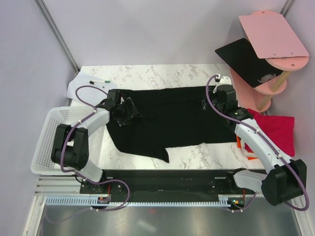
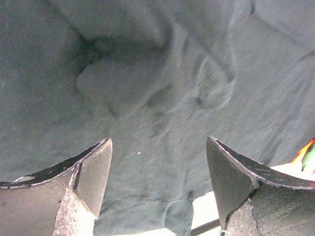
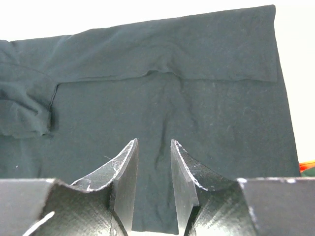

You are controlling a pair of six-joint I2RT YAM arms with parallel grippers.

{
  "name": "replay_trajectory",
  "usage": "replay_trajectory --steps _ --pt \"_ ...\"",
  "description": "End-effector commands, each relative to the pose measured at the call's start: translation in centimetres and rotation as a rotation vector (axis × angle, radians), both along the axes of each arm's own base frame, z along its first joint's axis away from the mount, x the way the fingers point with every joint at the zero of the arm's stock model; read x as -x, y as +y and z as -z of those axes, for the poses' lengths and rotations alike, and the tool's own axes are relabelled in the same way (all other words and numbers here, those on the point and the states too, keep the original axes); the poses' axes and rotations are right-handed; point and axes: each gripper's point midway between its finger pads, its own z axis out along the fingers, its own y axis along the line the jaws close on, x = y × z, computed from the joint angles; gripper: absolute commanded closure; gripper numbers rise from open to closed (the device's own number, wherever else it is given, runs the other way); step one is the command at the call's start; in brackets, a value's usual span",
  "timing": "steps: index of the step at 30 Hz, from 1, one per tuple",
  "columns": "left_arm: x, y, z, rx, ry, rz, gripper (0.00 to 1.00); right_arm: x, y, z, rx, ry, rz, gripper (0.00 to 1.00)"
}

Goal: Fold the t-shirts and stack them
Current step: Fold the flattened tshirt in 1/3 of the way

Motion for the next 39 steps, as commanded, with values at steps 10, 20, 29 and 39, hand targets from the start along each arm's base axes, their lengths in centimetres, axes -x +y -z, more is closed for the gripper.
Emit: replay_trajectory --steps 10,20,29,39 --pt "-3.9 -0.6 0.8 0.013 -0.033 -0.048 0.34 0.2 0.5 1.0 -0.016 0.024 -0.014 0.58" --pt "-5.1 1.2 -1.8 -0.077 -0.126 -0.091 0.87 0.0 1.3 2.5 -0.044 0.062 -0.037 0.56" --pt "-6.1 1.4 -4.8 -0.122 -0.182 -0.043 0.98 0.3 1.8 3.6 -0.057 0.089 -0.06 0.55" --pt "-1.5 0.8 -6.4 -0.073 -0.109 0.043 0.98 0.6 2.5 5.4 -0.065 0.144 -0.098 0.51"
